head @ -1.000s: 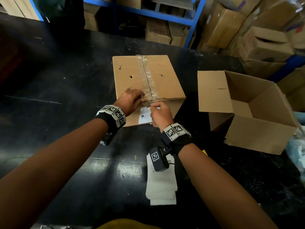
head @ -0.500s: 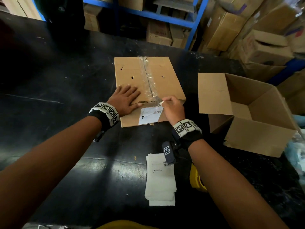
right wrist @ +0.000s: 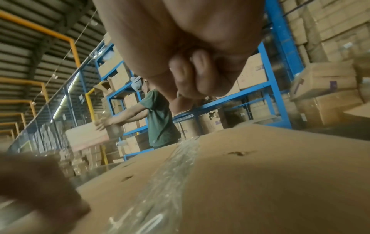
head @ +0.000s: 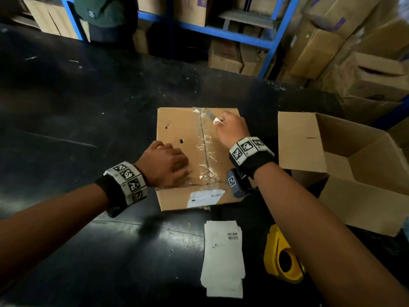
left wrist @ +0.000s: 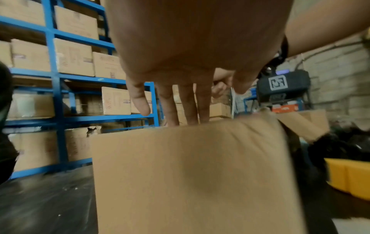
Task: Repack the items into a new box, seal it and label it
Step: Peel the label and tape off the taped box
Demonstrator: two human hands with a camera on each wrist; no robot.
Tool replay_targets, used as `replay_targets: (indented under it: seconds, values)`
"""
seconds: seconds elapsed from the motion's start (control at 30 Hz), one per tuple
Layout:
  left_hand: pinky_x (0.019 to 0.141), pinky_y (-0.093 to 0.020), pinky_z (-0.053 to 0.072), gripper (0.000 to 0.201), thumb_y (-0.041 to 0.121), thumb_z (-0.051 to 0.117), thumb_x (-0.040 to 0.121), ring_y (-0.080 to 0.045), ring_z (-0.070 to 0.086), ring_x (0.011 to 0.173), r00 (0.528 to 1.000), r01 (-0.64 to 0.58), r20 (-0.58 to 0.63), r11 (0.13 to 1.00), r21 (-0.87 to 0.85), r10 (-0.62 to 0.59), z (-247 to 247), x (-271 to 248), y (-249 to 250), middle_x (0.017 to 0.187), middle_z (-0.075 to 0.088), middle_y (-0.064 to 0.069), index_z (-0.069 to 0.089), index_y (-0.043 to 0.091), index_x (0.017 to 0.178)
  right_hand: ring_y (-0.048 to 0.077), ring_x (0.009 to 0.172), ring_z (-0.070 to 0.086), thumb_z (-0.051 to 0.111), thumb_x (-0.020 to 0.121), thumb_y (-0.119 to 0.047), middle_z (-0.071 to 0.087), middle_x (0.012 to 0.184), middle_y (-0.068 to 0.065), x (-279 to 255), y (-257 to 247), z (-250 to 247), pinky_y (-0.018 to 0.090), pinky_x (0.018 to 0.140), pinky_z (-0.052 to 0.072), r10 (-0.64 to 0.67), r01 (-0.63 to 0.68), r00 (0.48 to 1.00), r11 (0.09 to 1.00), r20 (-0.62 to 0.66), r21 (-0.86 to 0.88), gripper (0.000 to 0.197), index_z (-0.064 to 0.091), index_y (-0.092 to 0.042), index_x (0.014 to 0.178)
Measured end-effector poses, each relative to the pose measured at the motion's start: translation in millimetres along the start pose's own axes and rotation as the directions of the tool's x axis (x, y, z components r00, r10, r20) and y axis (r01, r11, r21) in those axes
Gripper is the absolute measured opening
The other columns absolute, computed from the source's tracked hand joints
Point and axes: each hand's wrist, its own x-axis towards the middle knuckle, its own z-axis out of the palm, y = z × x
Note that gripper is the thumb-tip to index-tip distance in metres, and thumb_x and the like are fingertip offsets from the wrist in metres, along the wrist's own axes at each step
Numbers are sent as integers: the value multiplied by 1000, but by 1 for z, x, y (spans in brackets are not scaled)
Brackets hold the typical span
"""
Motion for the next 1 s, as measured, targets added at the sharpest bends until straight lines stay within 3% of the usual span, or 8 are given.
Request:
replay_targets:
  seconds: [0.1, 0.2, 0.27, 0.4, 0.5, 0.6, 0.77, 1.0]
  values:
    - [95, -41, 38, 51, 57, 27, 90, -22, 57, 108, 980, 196, 29, 981, 0, -196, -5, 39, -27, 121, 61, 2, 57, 30, 120, 31, 80, 59, 48, 91, -25, 61, 84, 9, 15, -9, 6, 29, 65, 39, 24, -22, 999, 998, 25, -64, 22, 57, -12, 76]
    - [100, -45, 36, 48, 51, 31, 94, -27, 50, 119, 961, 262, 75, 963, 55, -266, -4, 82, -55, 134, 54, -3, 50, 26, 130, 32, 86, 60, 46, 93, -26, 66, 100, 13, 27, -19, 10, 31, 71, 45, 31, -22, 998, 990, 62, -139, 26, 65, -10, 96]
    - [107, -46, 30, 52, 51, 32, 95, -28, 40, 131, 971, 216, 95, 975, 55, -221, 2, 104, -68, 146, 42, -3, 39, 25, 139, 35, 98, 62, 44, 95, -24, 66, 109, 15, 37, -23, 14, 33, 75, 47, 19, -8, 998, 985, 62, -172, 26, 63, -12, 107]
    - [117, -43, 17, 64, 53, 23, 96, -26, 15, 145, 985, 34, 171, 999, 11, -36, 16, 126, -77, 159, 14, -1, 14, 20, 150, 34, 96, 62, 44, 95, -21, 66, 107, 13, 52, -24, 23, 33, 73, 47, 37, -20, 996, 978, 77, -209, 23, 60, -17, 110]
    - [117, -44, 14, 64, 56, 17, 96, -22, 13, 146, 992, 49, 119, 999, 22, -52, 28, 129, -77, 159, 15, 3, 14, 23, 151, 33, 95, 62, 43, 94, -21, 66, 106, 11, 59, -23, 29, 36, 76, 50, 39, -18, 995, 978, 94, -207, 24, 59, -21, 111]
    - [117, -43, 9, 64, 57, 16, 95, -19, 12, 146, 994, 86, 72, 996, -27, -84, 35, 129, -77, 158, 17, 4, 14, 25, 150, 30, 90, 62, 45, 92, -22, 66, 103, 9, 65, -23, 34, 33, 70, 47, 45, -29, 996, 981, 82, -190, 22, 62, -23, 107]
    - [118, -50, -1, 66, 58, 12, 95, -20, 1, 147, 993, 81, 93, 996, -40, -77, 40, 130, -79, 160, 8, 4, 9, 24, 151, 35, 95, 63, 48, 91, -23, 67, 105, 12, 67, -28, 40, 36, 73, 49, 22, -11, 999, 966, 38, -258, 21, 63, -20, 105]
    - [118, -49, -2, 68, 60, 9, 93, -19, -2, 147, 991, 100, 92, 992, -76, -93, 43, 131, -79, 160, 7, 5, 7, 24, 151, 35, 102, 62, 50, 93, -18, 67, 110, 13, 66, -38, 47, 36, 72, 45, -27, 27, 1000, 911, 5, -412, 22, 62, -15, 111]
